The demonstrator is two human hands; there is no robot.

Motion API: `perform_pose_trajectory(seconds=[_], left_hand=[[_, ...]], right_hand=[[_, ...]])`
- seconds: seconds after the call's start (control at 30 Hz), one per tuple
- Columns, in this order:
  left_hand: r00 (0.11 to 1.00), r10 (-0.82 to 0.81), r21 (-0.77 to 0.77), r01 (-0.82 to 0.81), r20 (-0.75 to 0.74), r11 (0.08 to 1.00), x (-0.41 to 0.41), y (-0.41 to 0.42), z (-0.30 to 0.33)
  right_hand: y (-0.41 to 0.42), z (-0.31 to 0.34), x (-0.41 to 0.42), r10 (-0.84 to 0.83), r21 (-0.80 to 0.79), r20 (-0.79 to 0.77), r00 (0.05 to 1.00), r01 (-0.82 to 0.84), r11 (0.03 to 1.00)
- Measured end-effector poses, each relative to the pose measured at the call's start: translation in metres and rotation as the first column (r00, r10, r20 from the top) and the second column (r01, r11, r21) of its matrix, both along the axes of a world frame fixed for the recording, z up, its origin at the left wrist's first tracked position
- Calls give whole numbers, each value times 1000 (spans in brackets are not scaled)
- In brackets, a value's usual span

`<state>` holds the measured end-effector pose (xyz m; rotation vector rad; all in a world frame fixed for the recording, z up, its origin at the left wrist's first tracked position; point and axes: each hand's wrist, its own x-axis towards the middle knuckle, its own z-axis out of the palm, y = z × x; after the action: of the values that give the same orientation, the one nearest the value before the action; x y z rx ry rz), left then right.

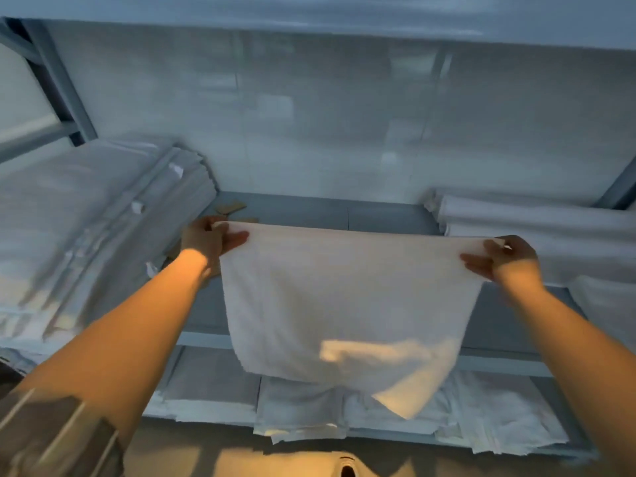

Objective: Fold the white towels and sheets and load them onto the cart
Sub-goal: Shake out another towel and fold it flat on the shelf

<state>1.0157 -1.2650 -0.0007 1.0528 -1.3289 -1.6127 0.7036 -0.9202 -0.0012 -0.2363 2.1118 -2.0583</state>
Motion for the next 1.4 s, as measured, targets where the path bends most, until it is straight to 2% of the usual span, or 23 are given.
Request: perform_pose_trajectory(seconds=[0.17, 0.27, 0.43, 0.53, 0.6, 0.67, 0.73, 0.77, 0.8, 0.83, 0.87, 0.9, 0.97, 1.0, 1.07, 1.27, 1.33, 1.4], left_hand=[[996, -36, -41, 33, -81, 999, -62, -60, -56], [996, -73, -42, 71, -53, 997, -105, -98, -102], [997, -77, -44, 77, -4, 996, -169, -151, -174], [997, -76, -84, 77, 11, 994, -202, -173, -206], [995, -68, -161, 78, 67, 984, -217, -185, -219], [973, -46, -313, 117, 227, 943, -227, -195, -222], [915, -4, -449, 201, 402, 871, -232, -200, -217], [894, 36, -523, 228, 448, 821, -236, -196, -213], [883, 79, -611, 253, 463, 750, -242, -187, -211], [868, 90, -680, 313, 488, 664, -250, -171, -211], [824, 67, -695, 429, 563, 577, -260, -150, -213], [726, 47, -647, 580, 686, 496, -271, -128, -219], [413, 88, -412, 821, 907, 395, -290, -95, -236], [313, 125, -337, 860, 941, 383, -296, -89, -243], [266, 151, -304, 868, 952, 391, -303, -96, -249], [268, 161, -311, 869, 950, 386, -331, -132, -247], [263, 176, -313, 858, 949, 408, -334, -153, -245], [240, 178, -296, 841, 954, 454, -329, -182, -245]], right_hand=[[-60, -49, -60, 7, 35, -107, 994, -4, 999], [-101, -96, -105, 7, 57, -104, 995, -1, 998], [-159, -173, -167, -32, 186, -105, 994, 51, 981], [-179, -202, -188, -61, 288, -185, 981, 113, 951], [-189, -213, -198, -41, 357, -246, 968, 130, 925], [-207, -211, -212, 0, 404, -257, 966, 108, 908], [-222, -194, -216, -133, 425, -162, 978, 191, 885], [-228, -189, -212, -157, 452, -184, 970, 225, 863], [-233, -191, -203, -26, 494, -335, 942, 199, 846], [-236, -200, -186, 201, 559, -474, 857, 116, 821], [-241, -210, -166, 402, 656, -523, 751, 54, 753], [-250, -218, -148, 547, 755, -497, 674, 25, 655], [-271, -233, -125, 729, 917, -342, 593, 39, 398], [-279, -239, -121, 777, 958, -265, 570, 61, 282], [-291, -234, -130, 788, 980, -176, 589, 29, 197], [-311, -234, -168, 760, 985, -157, 631, 38, 171], [-315, -235, -182, 759, 985, -157, 632, 43, 168], [-306, -235, -207, 718, 984, -162, 676, 59, 167]])
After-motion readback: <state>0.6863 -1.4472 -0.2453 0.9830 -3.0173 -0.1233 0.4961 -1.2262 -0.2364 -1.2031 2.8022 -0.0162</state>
